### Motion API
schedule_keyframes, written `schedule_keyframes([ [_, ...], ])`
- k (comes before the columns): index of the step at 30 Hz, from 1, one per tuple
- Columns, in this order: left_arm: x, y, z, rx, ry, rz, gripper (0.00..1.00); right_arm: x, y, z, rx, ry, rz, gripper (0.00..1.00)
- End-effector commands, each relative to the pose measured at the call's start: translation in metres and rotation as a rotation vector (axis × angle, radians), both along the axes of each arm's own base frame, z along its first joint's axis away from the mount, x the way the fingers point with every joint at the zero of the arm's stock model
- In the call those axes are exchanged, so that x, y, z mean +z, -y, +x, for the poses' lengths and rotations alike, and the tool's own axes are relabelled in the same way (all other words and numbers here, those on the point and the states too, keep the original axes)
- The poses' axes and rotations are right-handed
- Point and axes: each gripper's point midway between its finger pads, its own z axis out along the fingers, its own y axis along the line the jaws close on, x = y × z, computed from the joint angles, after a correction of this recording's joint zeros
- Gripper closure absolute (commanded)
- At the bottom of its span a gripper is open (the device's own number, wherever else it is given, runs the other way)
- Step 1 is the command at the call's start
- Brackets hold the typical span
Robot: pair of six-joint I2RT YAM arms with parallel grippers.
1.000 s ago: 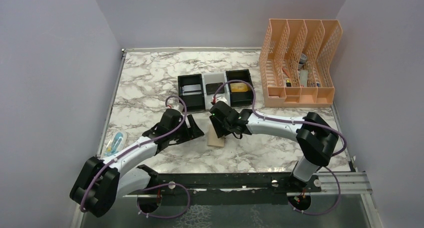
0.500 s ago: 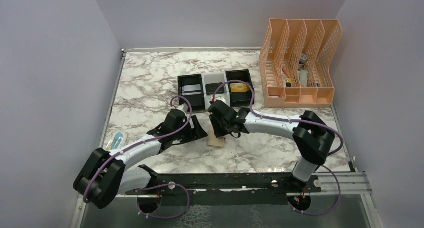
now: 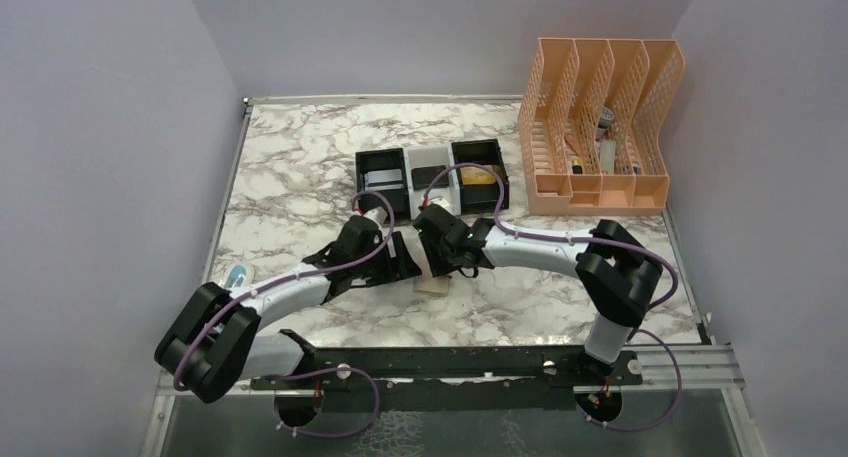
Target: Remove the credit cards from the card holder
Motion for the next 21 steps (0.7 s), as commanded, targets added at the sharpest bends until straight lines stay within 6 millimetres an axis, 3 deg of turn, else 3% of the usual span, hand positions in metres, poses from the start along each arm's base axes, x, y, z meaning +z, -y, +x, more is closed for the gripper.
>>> schedule_keyframes([
  [1,0.006,0.017,0.003,-0.071,0.026,-0.011,0.28,-0.022,0.02,-0.008,-0.01,-0.014,-0.079,0.72],
  [5,-0.005,0.02,0.002,-0.068,-0.009,0.035,0.34,-0.02,0.018,-0.009,-0.003,-0.011,-0.051,0.78],
  [13,-0.033,-0.002,0.002,-0.004,-0.054,0.184,0.4,0.001,-0.005,-0.011,0.041,-0.021,0.078,0.88],
  [21,-0.055,-0.019,-0.004,-0.001,-0.093,0.335,0.48,0.018,-0.007,-0.006,0.045,-0.023,0.171,0.99],
])
